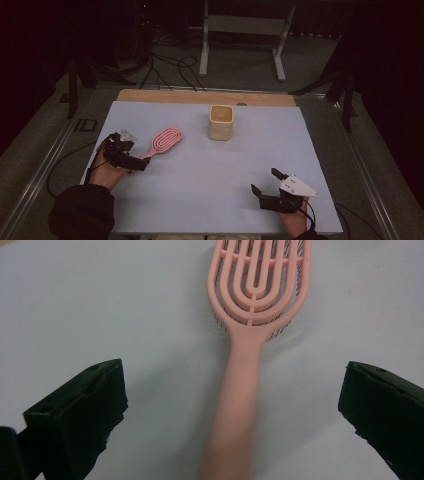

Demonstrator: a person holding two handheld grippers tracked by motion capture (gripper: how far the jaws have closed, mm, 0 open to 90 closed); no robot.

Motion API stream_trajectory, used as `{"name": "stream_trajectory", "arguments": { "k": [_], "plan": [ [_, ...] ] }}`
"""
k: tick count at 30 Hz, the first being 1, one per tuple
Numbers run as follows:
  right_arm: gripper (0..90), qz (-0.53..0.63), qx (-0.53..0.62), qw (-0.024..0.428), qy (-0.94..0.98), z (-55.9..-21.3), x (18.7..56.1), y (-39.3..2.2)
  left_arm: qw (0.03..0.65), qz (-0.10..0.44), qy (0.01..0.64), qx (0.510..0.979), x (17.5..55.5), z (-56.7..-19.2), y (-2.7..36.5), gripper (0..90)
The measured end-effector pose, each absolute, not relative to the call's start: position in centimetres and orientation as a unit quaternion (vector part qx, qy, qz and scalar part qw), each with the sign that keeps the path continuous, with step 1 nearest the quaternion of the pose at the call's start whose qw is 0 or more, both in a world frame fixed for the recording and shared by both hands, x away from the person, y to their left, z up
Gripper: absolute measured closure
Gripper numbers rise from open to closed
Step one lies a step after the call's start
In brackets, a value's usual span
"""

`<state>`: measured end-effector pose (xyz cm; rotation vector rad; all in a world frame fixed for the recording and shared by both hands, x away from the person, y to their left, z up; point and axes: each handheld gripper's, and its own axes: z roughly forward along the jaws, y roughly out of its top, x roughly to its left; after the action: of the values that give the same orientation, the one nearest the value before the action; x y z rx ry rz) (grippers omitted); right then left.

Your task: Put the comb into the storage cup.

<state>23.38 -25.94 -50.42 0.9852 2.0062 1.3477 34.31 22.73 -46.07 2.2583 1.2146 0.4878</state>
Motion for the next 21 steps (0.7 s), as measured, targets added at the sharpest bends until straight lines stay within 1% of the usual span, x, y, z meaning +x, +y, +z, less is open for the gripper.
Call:
{"name": "stream_trajectory", "arguments": {
  "k": [15, 21],
  "plan": [
    [9.5, 0.496, 0.364, 0.26, 0.744, -50.5, 23.4, -25.9, 0.211, 0.156, 0.447, 0.855, 36.9, -46.8, 21.6, 1.6],
    [9.6, 0.496, 0.364, 0.26, 0.744, -50.5, 23.4, -25.8, 0.196, 0.135, 0.446, 0.863, 37.8, -47.5, 20.9, 2.1]
  ]
}}
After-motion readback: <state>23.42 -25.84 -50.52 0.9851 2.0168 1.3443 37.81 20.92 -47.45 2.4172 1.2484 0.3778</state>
